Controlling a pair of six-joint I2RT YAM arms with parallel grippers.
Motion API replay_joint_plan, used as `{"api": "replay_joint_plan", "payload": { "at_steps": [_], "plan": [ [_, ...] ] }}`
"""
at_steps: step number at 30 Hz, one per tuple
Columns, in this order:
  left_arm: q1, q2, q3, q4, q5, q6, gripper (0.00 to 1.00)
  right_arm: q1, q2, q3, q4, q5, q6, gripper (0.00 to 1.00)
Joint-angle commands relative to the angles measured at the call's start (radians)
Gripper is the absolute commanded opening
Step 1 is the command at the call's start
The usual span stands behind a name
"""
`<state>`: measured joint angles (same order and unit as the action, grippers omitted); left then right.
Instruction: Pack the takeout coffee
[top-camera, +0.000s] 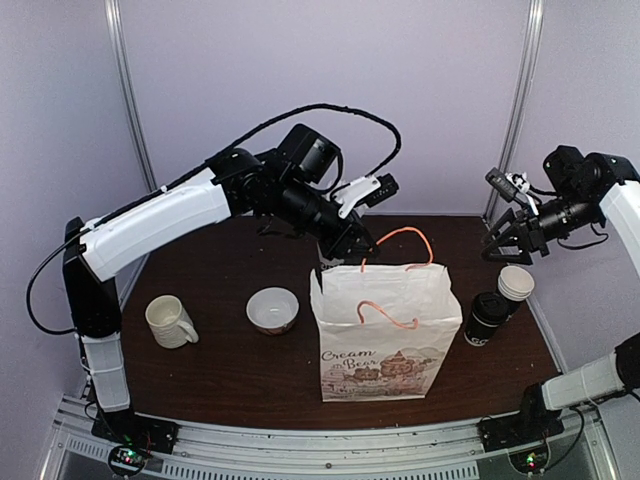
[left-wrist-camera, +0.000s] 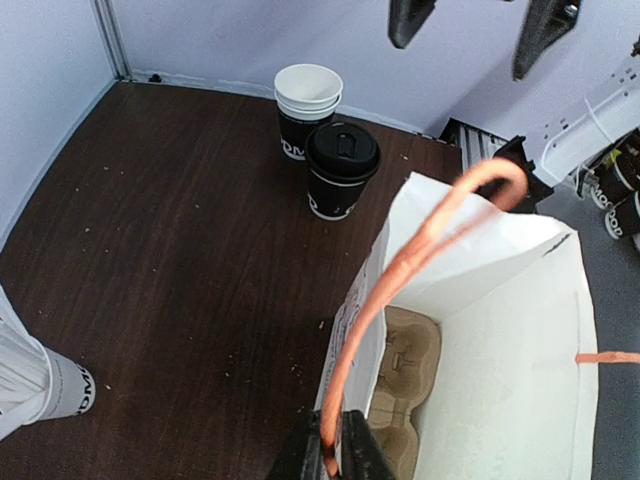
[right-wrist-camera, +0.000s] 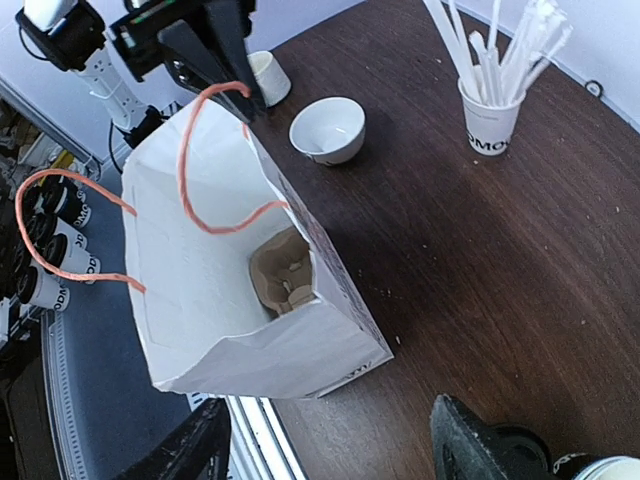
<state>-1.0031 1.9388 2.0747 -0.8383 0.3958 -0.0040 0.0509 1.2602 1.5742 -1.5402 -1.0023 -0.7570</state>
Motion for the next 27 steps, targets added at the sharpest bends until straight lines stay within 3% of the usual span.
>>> {"api": "replay_joint_plan", "payload": {
  "at_steps": [1, 6, 10, 18, 21, 27],
  "plan": [
    [0.002, -0.031, 0.025, 0.013, -0.02, 0.038, 0.0, -0.068, 0.004, -0.06, 0.015, 0.125, 0.031, 0.72],
    [0.018, -0.076, -0.014, 0.008, -0.04, 0.041, 0.0, -0.103, -0.009, -0.163, 0.123, 0.462, 0.065, 0.75],
    [0.031, -0.134, -0.087, 0.042, -0.088, 0.054, 0.0, -0.105, -0.018, -0.211, 0.169, 0.549, 0.011, 0.99],
    [0.043, -0.149, -0.109, 0.041, -0.088, 0.063, 0.0, -0.102, 0.04, -0.23, 0.054, 0.504, -0.334, 0.99],
    [0.043, -0.137, -0.1, 0.039, -0.077, 0.054, 0.0, -0.102, 0.073, -0.237, 0.046, 0.527, -0.455, 0.95],
    [0.043, -0.139, -0.096, 0.044, -0.062, 0.031, 0.0, -0.093, 0.135, -0.245, 0.045, 0.607, -0.588, 0.9]
  ]
}}
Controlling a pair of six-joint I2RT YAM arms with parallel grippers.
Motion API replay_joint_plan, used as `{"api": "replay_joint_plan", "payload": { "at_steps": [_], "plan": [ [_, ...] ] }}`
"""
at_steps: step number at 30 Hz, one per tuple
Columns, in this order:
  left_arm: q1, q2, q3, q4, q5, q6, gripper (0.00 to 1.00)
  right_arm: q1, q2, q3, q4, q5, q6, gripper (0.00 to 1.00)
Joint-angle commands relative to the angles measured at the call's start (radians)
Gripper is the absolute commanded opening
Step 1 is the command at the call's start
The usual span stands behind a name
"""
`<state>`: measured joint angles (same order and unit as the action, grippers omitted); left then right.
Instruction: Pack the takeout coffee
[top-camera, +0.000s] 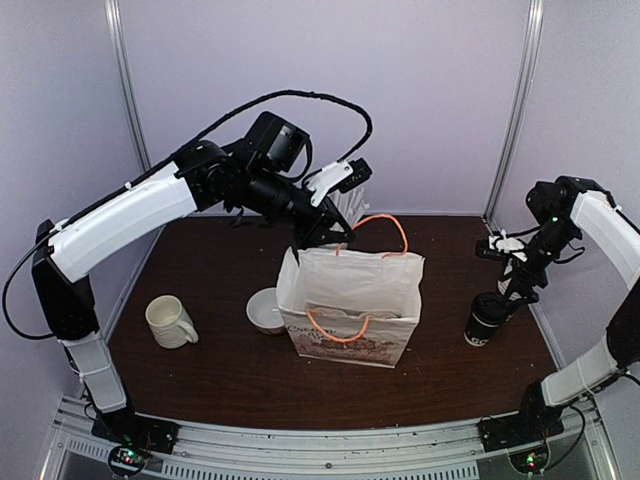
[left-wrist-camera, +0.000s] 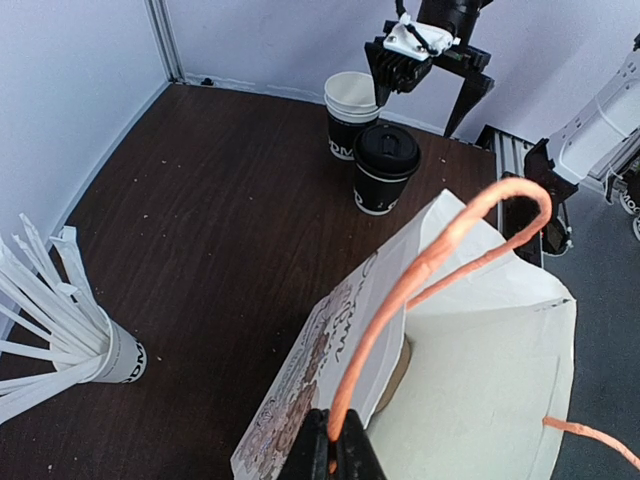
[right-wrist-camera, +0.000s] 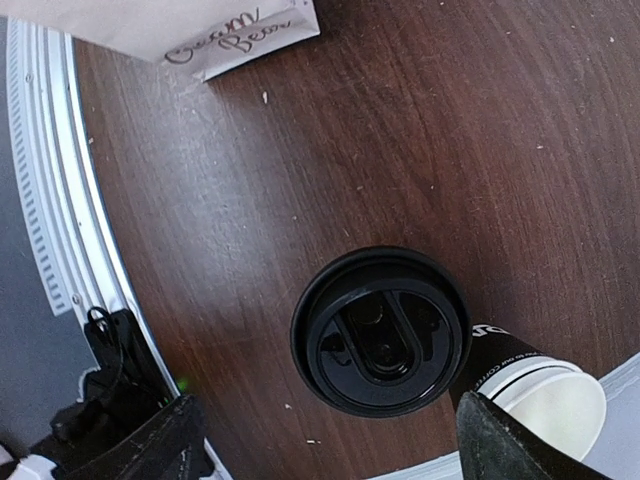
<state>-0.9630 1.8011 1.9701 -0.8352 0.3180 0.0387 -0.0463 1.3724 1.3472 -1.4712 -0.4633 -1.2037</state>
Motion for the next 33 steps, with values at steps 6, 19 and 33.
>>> {"api": "replay_joint_plan", "payload": {
  "at_steps": [6, 19, 33],
  "plan": [
    [0.003, 0.003, 0.013, 0.04, 0.018, -0.02, 0.0, 0.026, 0.036, -0.074, 0.067, 0.134, -0.148, 0.94],
    [0.003, 0.004, 0.023, 0.04, 0.033, -0.028, 0.0, 0.075, 0.119, -0.099, 0.2, 0.194, -0.094, 0.94],
    [0.004, -0.001, 0.009, 0.039, 0.026, -0.019, 0.0, 0.113, 0.131, -0.143, 0.232, 0.222, -0.072, 0.85]
  ]
}}
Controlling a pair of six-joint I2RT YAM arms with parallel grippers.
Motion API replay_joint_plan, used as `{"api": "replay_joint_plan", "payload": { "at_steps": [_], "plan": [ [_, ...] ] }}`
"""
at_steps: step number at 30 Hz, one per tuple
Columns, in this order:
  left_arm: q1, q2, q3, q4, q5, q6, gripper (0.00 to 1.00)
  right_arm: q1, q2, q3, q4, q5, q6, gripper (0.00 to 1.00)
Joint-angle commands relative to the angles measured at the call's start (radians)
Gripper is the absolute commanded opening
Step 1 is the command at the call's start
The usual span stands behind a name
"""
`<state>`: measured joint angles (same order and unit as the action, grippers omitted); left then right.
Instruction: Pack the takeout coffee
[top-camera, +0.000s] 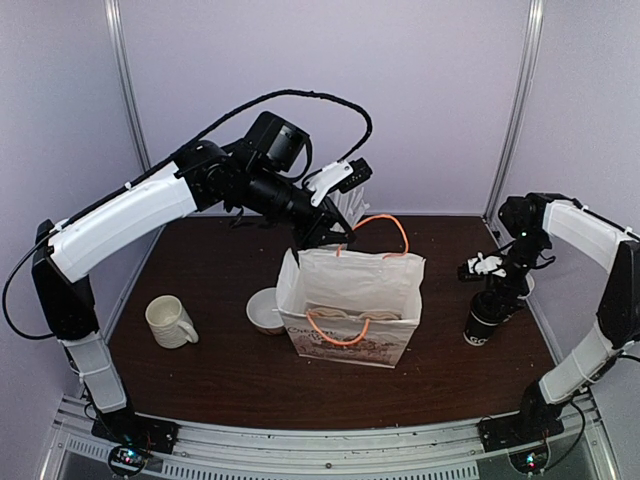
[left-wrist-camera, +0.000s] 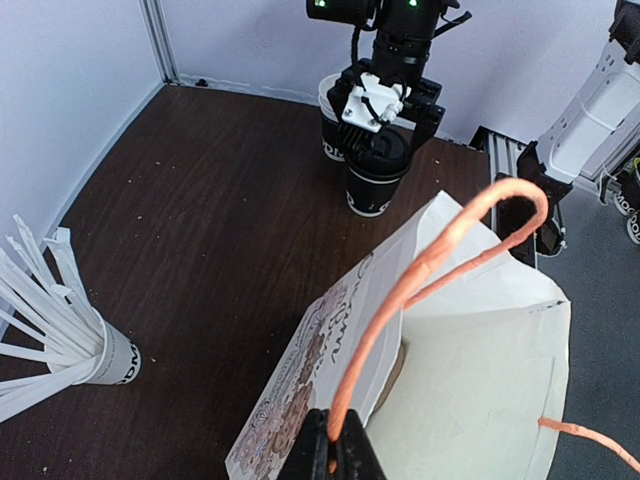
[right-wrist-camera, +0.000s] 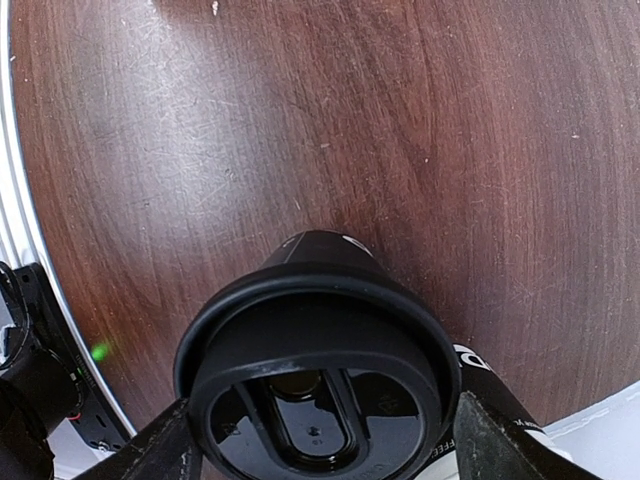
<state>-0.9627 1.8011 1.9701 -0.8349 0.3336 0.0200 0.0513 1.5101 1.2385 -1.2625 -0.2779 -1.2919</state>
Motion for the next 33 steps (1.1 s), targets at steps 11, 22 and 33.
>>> {"api": "replay_joint_plan", "payload": {
  "at_steps": [11, 22, 33],
  "plan": [
    [0.003, -0.011, -0.002, 0.039, 0.014, -0.004, 0.0, 0.053, -0.098, -0.142, 0.1, 0.076, 0.04, 0.81],
    [0.002, -0.015, -0.007, 0.038, 0.015, -0.006, 0.0, 0.066, -0.119, -0.137, 0.1, 0.066, 0.081, 0.69],
    [0.001, -0.037, -0.031, 0.056, 0.034, -0.053, 0.0, 0.075, -0.284, -0.029, -0.048, -0.042, 0.148, 0.67]
  ]
}}
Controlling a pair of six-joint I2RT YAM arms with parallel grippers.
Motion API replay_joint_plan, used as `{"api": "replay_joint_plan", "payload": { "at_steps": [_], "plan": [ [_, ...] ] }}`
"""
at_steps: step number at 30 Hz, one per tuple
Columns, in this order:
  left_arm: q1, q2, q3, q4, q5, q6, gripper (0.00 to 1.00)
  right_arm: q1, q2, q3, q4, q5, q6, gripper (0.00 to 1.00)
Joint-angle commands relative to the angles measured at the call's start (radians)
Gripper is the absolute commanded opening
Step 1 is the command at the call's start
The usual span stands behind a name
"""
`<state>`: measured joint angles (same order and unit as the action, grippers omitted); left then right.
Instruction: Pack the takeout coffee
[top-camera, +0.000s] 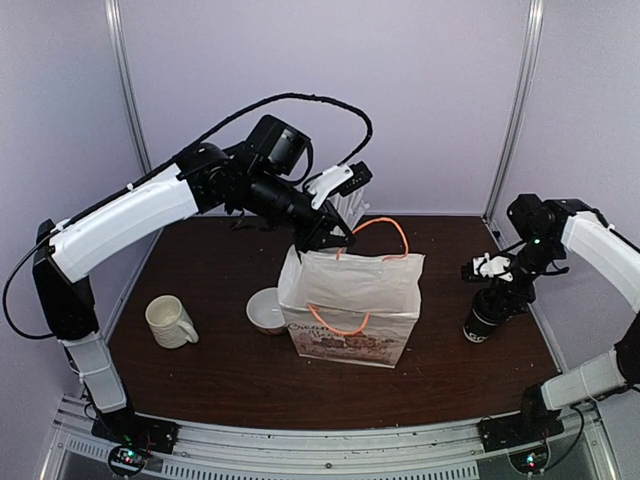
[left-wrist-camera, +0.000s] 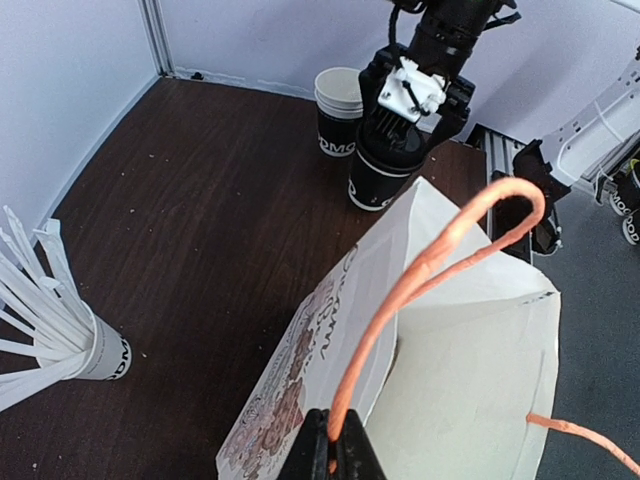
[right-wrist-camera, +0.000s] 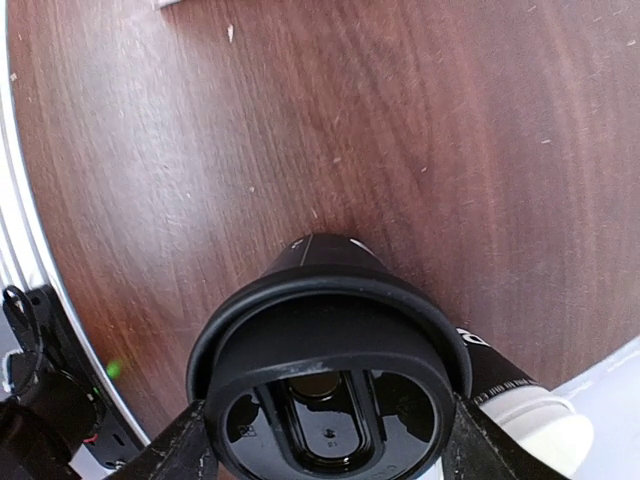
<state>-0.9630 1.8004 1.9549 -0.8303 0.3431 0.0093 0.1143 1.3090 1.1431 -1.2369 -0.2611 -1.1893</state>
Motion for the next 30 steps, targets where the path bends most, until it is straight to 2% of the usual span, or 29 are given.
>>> {"api": "replay_joint_plan", "payload": {
  "at_steps": [1, 9, 14, 18, 24, 30],
  "plan": [
    [0.0, -0.041, -0.02, 0.059, 0.026, -0.05, 0.0, 0.014, -0.1, 0.08, -0.084, -0.073, 0.056, 0.67],
    [-0.048, -0.081, -0.051, 0.099, -0.024, -0.103, 0.0, 0.04, -0.18, 0.295, -0.21, -0.252, 0.147, 0.67],
    [-0.065, -0.147, -0.156, 0.206, -0.118, -0.169, 0.0, 0.059, -0.2, 0.447, -0.235, -0.357, 0.215, 0.67],
    [-0.064, -0.16, -0.177, 0.256, -0.207, -0.188, 0.0, 0.073, -0.19, 0.57, -0.258, -0.441, 0.256, 0.67],
    [-0.064, -0.111, -0.151, 0.319, -0.254, -0.149, 0.0, 0.1, -0.186, 0.717, -0.302, -0.526, 0.29, 0.68],
    [-0.064, -0.054, -0.086, 0.329, -0.233, -0.126, 0.0, 0.147, -0.178, 0.762, -0.312, -0.571, 0.306, 0.68]
  ]
}}
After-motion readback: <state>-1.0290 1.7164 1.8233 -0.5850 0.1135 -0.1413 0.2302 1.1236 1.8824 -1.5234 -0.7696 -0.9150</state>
